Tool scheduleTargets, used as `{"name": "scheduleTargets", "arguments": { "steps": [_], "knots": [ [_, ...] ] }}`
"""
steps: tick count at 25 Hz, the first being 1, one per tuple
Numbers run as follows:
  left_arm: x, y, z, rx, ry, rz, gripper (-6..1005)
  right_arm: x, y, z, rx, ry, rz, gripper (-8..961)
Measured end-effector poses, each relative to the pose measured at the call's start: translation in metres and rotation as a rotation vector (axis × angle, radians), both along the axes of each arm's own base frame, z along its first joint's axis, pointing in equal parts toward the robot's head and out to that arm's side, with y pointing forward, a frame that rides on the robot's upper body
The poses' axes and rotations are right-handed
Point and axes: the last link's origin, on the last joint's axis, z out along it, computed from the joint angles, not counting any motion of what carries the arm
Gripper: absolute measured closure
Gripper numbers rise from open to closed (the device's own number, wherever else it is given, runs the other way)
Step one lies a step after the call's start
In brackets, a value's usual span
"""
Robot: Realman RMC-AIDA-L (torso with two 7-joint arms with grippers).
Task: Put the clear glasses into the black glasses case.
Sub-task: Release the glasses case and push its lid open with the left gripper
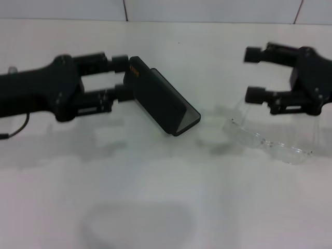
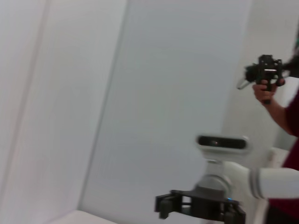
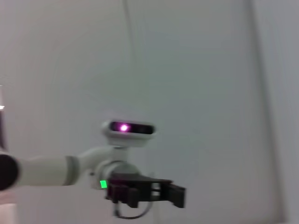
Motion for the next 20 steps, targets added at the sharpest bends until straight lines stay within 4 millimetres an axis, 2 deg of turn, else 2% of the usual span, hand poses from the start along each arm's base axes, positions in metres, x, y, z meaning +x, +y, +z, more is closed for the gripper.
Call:
{"name": "scheduleTargets", "arguments": {
  "steps": [1, 2, 3, 7, 10, 12, 13, 14, 17, 20],
  "knots": [
    [0.002, 0.007, 0.002, 0.032, -0.004, 0.023, 344, 0.000, 0.000, 0.000, 0.000, 0.000, 0.000, 67],
    [0.003, 0.011, 0.003, 0.047, -0.007, 0.036, 344, 0.010, 0.005, 0.012, 0.152, 0.032, -0.022, 67],
    [0.005, 0.016, 0.005, 0.067, -0.009, 0.056, 344, 0.012, 0.006, 0.015, 0.185, 0.040, -0.029, 67],
    [0.017, 0.059, 0.020, 0.198, 0.013, 0.253, 346, 0.037, 0.017, 0.044, 0.491, 0.074, -0.132, 67],
    [0.035, 0.087, 0.026, 0.224, 0.102, 0.379, 349, 0.053, 0.024, 0.058, 0.643, 0.014, -0.192, 67],
    [0.055, 0.103, 0.026, 0.214, 0.200, 0.448, 360, 0.061, 0.026, 0.065, 0.708, -0.037, -0.213, 67],
    [0.078, 0.118, 0.022, 0.200, 0.321, 0.532, 371, 0.068, 0.028, 0.069, 0.768, -0.085, -0.232, 67],
    [0.078, 0.118, 0.022, 0.200, 0.321, 0.532, 381, 0.068, 0.028, 0.069, 0.768, -0.085, -0.232, 67],
    [0.114, 0.133, 0.008, 0.212, 0.534, 0.582, 412, 0.076, 0.031, 0.076, 0.833, -0.134, -0.249, 67],
    [0.142, 0.135, -0.012, 0.241, 0.732, 0.530, 412, 0.082, 0.035, 0.080, 0.870, -0.145, -0.271, 67]
  ]
}}
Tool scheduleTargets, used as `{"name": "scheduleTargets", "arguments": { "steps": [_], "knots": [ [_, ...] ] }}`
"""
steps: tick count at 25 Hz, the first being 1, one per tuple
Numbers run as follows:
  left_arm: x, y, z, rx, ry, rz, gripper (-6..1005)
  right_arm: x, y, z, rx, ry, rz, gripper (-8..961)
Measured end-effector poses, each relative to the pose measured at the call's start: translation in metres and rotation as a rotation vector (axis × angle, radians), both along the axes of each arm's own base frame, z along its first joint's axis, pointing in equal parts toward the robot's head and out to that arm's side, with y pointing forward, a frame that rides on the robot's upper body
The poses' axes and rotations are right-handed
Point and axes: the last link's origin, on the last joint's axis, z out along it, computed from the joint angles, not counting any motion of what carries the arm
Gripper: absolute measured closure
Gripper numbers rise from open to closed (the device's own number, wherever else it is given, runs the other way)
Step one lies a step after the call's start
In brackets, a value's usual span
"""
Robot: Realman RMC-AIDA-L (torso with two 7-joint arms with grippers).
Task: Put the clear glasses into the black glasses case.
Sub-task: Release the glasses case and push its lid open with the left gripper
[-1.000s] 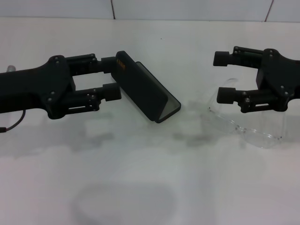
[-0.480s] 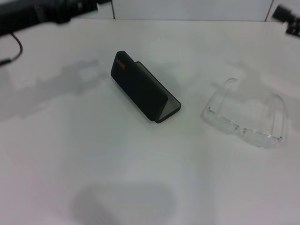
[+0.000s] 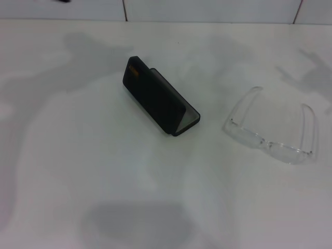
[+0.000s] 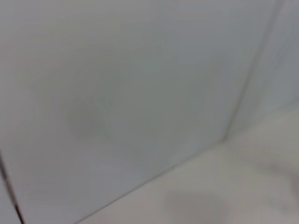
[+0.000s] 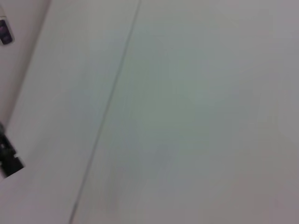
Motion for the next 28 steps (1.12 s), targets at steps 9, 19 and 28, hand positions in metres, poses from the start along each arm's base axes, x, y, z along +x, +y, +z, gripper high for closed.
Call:
{"name": "scheduleTargets", "arguments": {
  "steps": [9, 19, 28],
  "knots": [
    [0.036, -0.005, -0.069, -0.169, 0.304, 0.019, 411, 0.003, 0.000, -0.012, -0.011, 0.003, -0.009, 68],
    [0.033, -0.032, -0.129, -0.320, 0.287, -0.048, 410, 0.018, -0.005, -0.024, -0.030, 0.034, -0.056, 68],
    [0.011, -0.038, -0.160, -0.362, 0.337, -0.103, 411, 0.024, -0.009, -0.034, -0.057, 0.059, -0.080, 68]
  ]
}}
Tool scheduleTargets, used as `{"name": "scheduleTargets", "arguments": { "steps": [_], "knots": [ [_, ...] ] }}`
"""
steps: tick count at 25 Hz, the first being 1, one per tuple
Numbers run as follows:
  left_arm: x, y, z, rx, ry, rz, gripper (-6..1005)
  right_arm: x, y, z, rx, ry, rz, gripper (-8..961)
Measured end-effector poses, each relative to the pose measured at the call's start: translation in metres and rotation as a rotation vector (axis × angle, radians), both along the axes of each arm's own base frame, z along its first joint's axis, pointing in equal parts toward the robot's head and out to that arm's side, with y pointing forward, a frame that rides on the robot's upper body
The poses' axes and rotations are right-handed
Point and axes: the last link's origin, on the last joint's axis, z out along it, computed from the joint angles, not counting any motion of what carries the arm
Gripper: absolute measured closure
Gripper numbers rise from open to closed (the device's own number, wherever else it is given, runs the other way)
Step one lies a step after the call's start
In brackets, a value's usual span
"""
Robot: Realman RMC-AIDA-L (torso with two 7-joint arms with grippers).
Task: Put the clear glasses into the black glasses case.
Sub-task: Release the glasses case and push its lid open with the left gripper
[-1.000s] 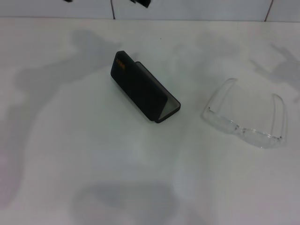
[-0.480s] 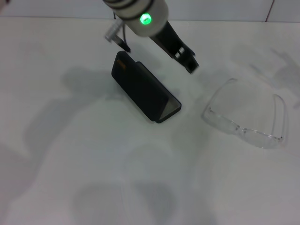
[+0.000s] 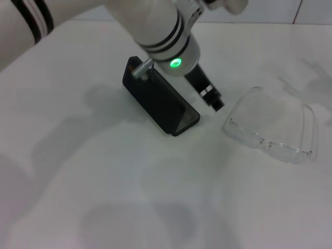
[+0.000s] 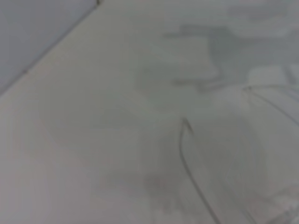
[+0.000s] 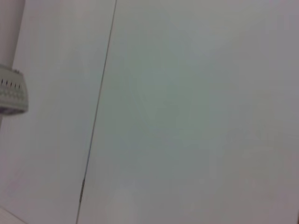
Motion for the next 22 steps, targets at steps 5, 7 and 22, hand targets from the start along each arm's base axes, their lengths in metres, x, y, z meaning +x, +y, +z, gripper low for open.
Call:
{"name": "scheduleTargets", "arguments": {
  "steps": [5, 7, 22],
  "knots": [
    [-0.019, -0.003, -0.001, -0.014, 0.001, 0.037, 412, 0.004, -0.005, -0.003, -0.013, 0.025, -0.010, 68],
    [-0.025, -0.005, -0.001, -0.021, 0.007, 0.052, 412, 0.005, -0.007, -0.003, -0.014, 0.028, -0.013, 68],
    [-0.041, -0.015, 0.004, -0.081, 0.055, 0.110, 411, 0.005, -0.009, -0.006, -0.026, 0.045, -0.009, 68]
  ]
}}
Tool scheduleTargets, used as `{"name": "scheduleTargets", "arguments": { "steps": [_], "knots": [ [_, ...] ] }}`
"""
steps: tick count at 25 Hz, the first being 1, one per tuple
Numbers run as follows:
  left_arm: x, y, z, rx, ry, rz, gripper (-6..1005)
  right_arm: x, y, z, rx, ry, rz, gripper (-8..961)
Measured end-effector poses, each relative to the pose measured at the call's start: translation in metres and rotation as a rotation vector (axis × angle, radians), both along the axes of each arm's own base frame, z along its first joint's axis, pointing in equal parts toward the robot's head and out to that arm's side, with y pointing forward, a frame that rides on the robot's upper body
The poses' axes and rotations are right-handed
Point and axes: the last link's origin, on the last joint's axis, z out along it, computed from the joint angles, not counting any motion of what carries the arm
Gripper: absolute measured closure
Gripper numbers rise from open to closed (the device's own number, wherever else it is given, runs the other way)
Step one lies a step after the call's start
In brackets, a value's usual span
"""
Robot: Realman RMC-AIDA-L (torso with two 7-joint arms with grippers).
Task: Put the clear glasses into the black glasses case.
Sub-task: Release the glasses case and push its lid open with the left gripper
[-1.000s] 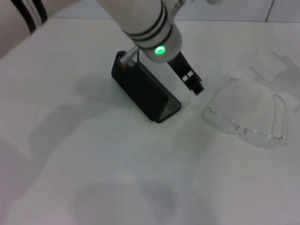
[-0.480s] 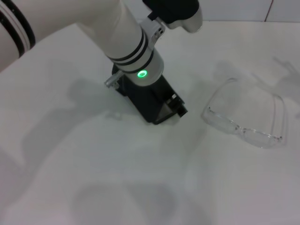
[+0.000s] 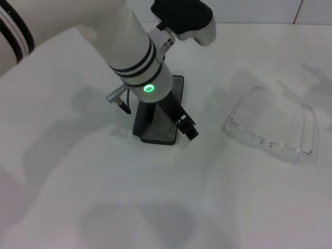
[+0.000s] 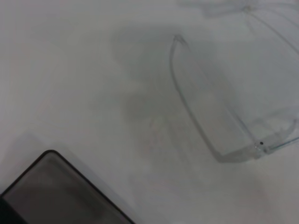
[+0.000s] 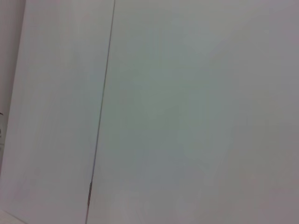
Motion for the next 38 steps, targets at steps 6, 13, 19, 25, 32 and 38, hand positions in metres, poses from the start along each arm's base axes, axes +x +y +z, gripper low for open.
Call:
{"name": "scheduleTargets", "arguments": {
  "steps": [6, 13, 19, 25, 32, 38],
  "knots": [
    [-0.001, 0.002, 0.012, 0.014, 0.003, 0.019, 410, -0.003, 0.002, 0.000, 0.000, 0.000, 0.008, 68],
    [0.037, 0.000, 0.033, 0.068, -0.087, -0.076, 411, -0.006, 0.007, 0.001, 0.004, -0.003, 0.011, 68],
    [0.080, 0.009, 0.044, 0.184, -0.133, -0.148, 412, -0.006, 0.008, 0.002, 0.008, -0.010, 0.012, 68],
    [0.065, 0.028, 0.055, 0.371, 0.062, -0.130, 410, 0.003, 0.004, 0.009, 0.032, -0.018, -0.014, 68],
    [0.049, 0.033, 0.053, 0.360, 0.088, -0.010, 416, 0.008, 0.007, 0.009, 0.057, -0.040, -0.038, 69],
    [0.034, 0.036, 0.051, 0.353, 0.084, 0.062, 420, 0.011, 0.006, 0.004, 0.065, -0.056, -0.045, 69]
  ]
}}
